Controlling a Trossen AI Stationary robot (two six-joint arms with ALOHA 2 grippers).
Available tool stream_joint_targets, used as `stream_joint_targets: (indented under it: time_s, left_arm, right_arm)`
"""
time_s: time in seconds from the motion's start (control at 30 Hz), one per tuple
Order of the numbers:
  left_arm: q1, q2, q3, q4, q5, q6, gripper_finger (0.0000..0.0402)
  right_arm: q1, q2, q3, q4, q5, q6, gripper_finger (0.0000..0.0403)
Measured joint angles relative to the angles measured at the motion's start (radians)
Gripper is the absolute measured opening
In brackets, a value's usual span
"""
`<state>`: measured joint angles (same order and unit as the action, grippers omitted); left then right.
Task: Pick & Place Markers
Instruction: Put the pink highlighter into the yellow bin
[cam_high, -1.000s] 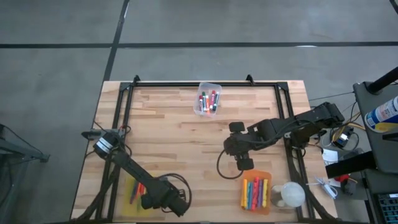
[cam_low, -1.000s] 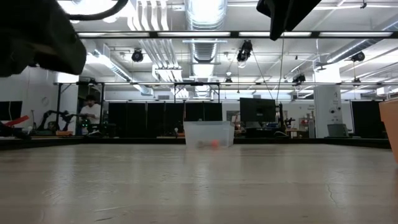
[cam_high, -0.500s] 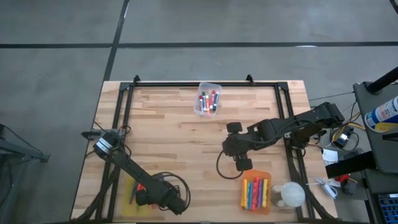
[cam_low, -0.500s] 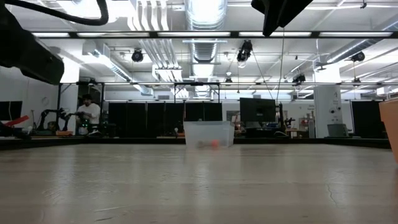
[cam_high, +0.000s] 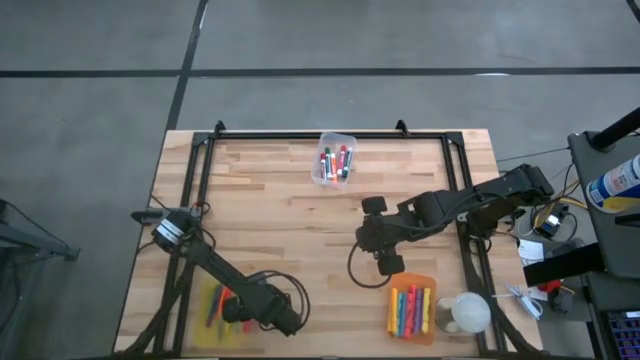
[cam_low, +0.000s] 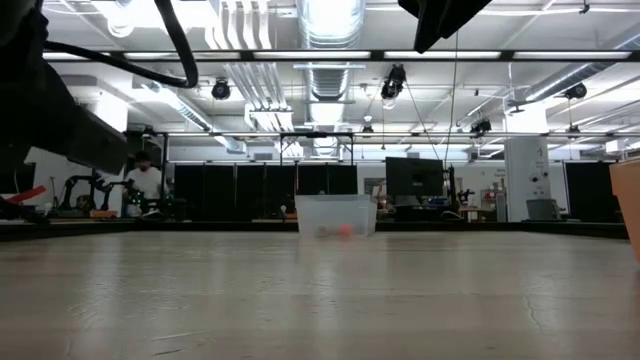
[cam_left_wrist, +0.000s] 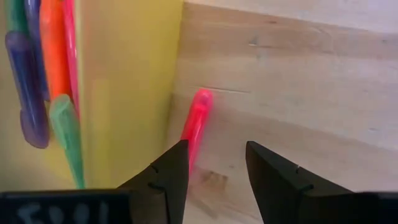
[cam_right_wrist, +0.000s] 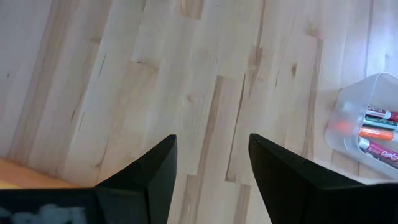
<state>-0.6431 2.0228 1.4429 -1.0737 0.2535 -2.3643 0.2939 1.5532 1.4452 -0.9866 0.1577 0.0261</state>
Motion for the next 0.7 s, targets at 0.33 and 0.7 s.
stream_joint_targets:
  time_s: [0.33,0.7]
  left_arm:
    - [0.002,-0.001,0.024,-0.044,0.031,0.006,0.0155]
    - [0.002,-0.004,-0.036,0.058,0.034,0.027,0.0155]
  right_arm:
    - [0.0,0.0,0.0,-0.001,0.0,0.0,0.0192]
    - [0.0,0.0,0.0,0.002,0.0,-0.022,0.0192]
